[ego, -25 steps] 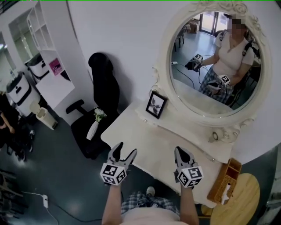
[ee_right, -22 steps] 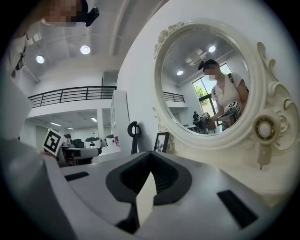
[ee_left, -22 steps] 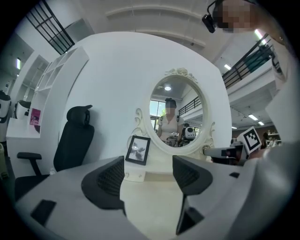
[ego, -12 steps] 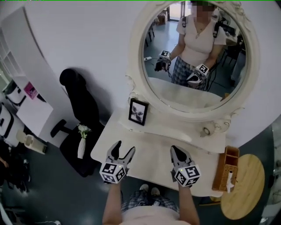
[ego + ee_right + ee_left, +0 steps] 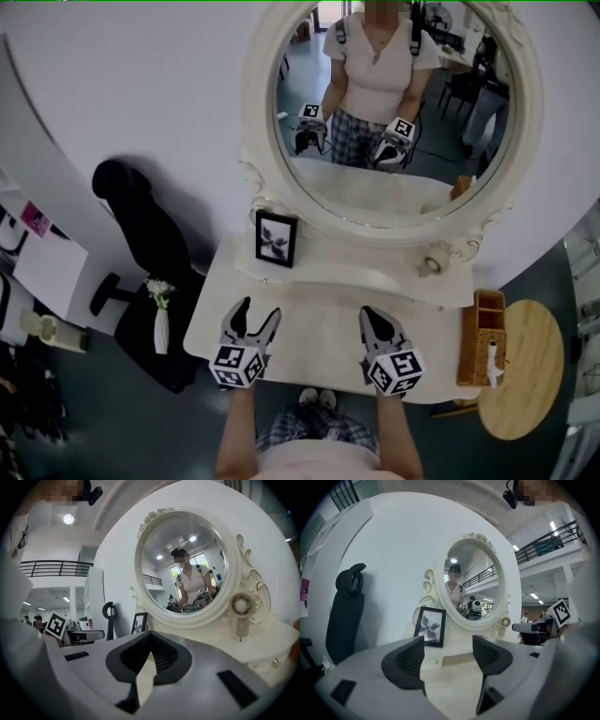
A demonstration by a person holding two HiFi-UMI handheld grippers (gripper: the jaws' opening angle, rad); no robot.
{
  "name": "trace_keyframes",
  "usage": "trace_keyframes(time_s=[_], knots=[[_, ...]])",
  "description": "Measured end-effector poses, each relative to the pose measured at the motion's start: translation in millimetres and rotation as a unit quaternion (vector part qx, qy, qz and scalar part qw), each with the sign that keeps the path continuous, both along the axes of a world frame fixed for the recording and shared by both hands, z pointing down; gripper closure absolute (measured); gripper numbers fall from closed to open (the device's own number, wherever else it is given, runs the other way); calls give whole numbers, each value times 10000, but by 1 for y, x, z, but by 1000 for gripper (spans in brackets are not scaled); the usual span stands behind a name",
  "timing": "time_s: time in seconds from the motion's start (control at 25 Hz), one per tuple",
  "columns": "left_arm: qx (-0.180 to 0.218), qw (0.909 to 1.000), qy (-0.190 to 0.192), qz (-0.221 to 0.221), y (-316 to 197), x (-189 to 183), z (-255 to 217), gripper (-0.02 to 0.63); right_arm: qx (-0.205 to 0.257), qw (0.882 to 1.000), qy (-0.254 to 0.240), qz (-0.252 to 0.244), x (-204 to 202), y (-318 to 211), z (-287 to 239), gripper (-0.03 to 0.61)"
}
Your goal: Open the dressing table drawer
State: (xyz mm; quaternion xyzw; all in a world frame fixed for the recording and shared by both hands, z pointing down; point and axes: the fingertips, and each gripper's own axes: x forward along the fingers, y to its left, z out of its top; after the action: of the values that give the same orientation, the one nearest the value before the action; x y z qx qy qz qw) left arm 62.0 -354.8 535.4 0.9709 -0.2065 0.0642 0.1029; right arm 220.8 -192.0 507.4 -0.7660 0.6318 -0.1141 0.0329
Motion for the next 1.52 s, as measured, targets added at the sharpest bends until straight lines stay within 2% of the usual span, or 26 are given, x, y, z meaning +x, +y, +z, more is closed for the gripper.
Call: trace_keyframes(time_s=[0.48,0.72,1.04,1.2,1.52], knots=[[-238,9980,-480,-322,-35,1,51,301,-557,9975,-191,-387,-18,-53,54,563],[-397,9961,-676,-410,-56,13,83,301,-848,9935,-283,-699,-32,-91,88,562],[-547,9880,-1256,-718,-84,28,132,304,-1231,9860,-92,-1125,-51,-141,121,563],[-484,9833,-1544,-832,-95,32,145,382,-1367,9822,-19,-1287,-59,-155,131,563],[-525,9771,-1931,-719,-106,50,158,403,-1498,9797,-18,-1335,-61,-167,141,563]])
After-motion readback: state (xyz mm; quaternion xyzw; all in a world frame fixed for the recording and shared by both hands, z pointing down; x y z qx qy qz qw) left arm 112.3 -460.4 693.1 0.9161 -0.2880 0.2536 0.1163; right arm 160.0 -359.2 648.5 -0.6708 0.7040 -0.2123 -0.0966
